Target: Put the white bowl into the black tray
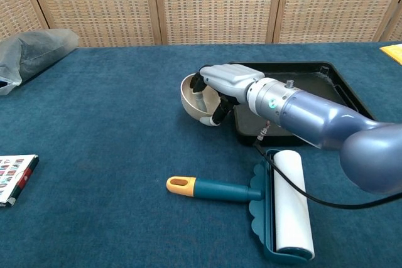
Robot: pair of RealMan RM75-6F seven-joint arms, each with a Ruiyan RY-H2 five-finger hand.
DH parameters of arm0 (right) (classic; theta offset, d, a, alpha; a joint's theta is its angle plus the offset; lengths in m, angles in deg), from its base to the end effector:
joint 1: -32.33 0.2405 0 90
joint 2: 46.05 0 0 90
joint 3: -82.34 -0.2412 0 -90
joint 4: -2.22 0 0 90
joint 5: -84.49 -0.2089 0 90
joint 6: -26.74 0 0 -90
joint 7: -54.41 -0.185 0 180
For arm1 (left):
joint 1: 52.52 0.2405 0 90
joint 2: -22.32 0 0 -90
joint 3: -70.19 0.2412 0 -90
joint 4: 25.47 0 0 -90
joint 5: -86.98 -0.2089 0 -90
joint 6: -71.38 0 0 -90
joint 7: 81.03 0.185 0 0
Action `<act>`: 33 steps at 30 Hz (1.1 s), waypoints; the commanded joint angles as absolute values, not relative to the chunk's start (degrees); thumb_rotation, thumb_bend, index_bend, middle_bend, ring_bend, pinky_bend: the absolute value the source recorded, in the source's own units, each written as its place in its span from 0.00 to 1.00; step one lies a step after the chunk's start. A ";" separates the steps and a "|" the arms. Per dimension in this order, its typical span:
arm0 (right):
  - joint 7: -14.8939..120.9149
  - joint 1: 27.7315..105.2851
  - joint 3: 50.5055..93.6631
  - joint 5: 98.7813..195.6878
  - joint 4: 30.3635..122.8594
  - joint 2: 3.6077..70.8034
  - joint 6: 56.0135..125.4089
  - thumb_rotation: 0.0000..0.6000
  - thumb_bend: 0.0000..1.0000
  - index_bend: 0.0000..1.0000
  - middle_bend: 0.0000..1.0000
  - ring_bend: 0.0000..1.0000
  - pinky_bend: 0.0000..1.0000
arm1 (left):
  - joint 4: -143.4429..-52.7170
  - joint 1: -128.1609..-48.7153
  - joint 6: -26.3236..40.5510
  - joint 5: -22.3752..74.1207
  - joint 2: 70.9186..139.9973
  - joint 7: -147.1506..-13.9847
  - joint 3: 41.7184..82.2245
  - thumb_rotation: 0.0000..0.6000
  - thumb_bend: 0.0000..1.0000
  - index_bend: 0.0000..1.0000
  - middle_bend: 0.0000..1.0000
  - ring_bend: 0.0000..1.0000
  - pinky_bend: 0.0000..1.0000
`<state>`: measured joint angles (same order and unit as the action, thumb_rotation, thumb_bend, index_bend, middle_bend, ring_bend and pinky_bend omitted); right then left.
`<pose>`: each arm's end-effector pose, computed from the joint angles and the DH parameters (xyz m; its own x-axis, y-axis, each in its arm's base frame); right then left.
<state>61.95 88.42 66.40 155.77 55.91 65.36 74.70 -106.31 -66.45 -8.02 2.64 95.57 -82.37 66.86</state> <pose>-0.0470 -0.4133 -0.1159 0.4134 -0.2233 0.8827 -0.8251 -0.5019 0.2595 -0.2930 0.2730 0.1098 0.4128 0.0250 0.9105 0.9063 -0.1108 -0.4079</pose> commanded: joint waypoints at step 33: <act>73.31 86.63 64.80 153.75 62.96 55.21 79.09 1.00 0.51 0.73 0.26 0.02 0.11 | -106.80 -66.26 -8.48 1.97 95.34 -82.15 66.63 1.00 0.06 0.00 0.00 0.00 0.00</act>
<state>72.26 87.29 64.70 154.51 62.35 56.36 79.07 -106.78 -66.26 -8.47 1.99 95.34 -82.18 66.62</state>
